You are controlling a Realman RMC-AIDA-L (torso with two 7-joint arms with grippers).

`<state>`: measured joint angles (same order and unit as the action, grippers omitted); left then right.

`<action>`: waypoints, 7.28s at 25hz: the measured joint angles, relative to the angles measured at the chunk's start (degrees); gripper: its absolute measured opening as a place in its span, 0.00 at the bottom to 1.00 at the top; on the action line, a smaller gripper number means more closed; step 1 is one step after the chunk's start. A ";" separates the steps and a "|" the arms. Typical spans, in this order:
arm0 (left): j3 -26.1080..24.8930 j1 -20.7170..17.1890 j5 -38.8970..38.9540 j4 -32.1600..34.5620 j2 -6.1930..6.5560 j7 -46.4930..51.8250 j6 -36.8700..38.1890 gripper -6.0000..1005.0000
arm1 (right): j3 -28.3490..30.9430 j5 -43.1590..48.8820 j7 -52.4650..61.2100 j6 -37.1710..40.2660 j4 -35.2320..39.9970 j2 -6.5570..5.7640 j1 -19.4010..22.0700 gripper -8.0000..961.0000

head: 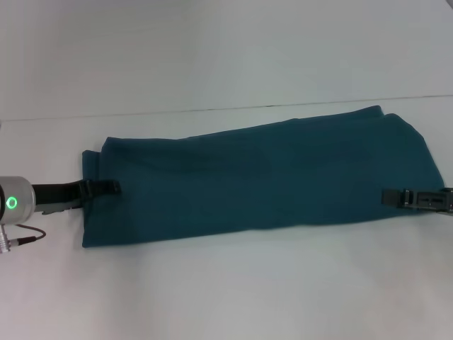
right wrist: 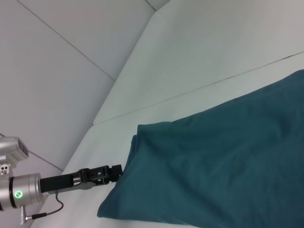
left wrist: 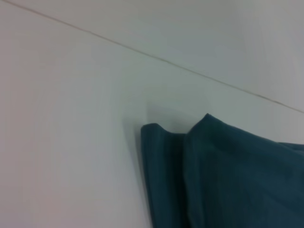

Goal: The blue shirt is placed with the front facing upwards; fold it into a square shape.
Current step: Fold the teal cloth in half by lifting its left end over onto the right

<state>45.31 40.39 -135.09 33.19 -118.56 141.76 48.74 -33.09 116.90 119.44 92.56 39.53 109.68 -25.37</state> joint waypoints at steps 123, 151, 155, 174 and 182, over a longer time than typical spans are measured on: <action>3.63 5.86 8.96 19.33 2.55 15.67 28.79 0.10 | -0.05 0.08 0.79 -1.21 -0.15 -0.25 -0.35 0.92; 16.04 21.87 -8.71 11.27 -5.15 20.32 13.34 0.10 | -0.14 0.61 0.80 -1.42 -0.73 0.02 -0.73 0.92; 16.60 24.08 -9.85 8.74 -5.27 20.34 12.47 0.10 | -0.14 0.61 0.82 -1.42 -0.76 0.00 -0.78 0.92; 18.90 24.79 -7.56 6.60 -5.88 21.10 4.55 0.10 | -0.13 0.61 0.79 -1.88 -1.17 0.00 -0.61 0.92; 19.02 26.02 -6.76 4.99 -5.49 18.86 3.86 0.15 | -0.18 1.46 0.71 -2.00 -1.74 0.01 -1.17 0.92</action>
<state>64.33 66.42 -141.85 38.18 -124.05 160.62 52.60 -33.27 118.36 120.15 90.56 37.79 109.69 -26.54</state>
